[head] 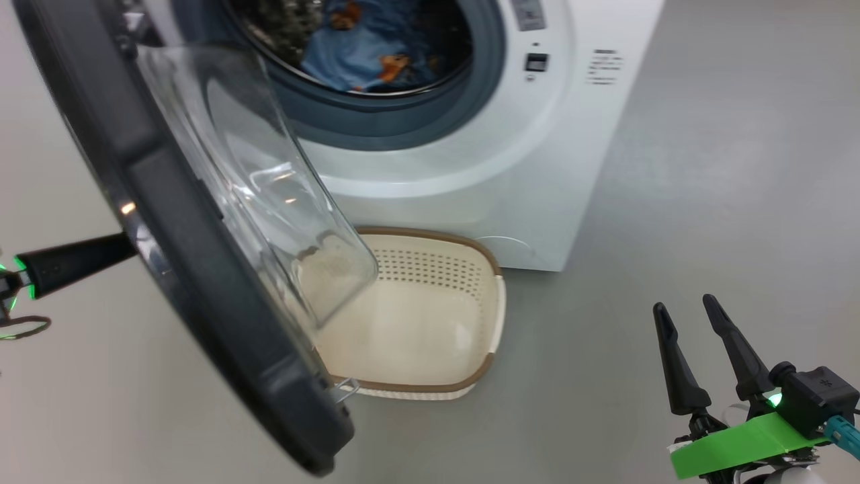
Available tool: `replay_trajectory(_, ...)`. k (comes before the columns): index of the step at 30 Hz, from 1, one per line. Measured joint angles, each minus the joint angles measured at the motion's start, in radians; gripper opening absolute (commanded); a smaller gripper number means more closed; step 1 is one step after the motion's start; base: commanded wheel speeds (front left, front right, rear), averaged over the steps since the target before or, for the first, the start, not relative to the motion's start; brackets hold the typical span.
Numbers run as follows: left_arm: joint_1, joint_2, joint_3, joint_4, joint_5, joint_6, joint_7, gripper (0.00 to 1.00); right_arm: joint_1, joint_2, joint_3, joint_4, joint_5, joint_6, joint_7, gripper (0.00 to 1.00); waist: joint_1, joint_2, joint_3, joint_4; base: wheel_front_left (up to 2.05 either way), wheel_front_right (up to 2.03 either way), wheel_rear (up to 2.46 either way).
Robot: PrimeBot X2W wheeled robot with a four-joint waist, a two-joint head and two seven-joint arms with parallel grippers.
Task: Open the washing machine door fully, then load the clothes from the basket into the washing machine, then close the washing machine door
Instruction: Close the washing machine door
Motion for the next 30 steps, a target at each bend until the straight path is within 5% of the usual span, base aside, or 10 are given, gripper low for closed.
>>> replay_trajectory(30, -0.120, -0.054, -0.085, 0.148, 0.237, -0.008, -0.274, 0.00, 0.000, 0.048, -0.006, -0.003, 0.000, 0.000, 0.000, 1.00, 0.0000, 0.0000, 0.021, -0.310, 0.00, 0.00, 0.00)
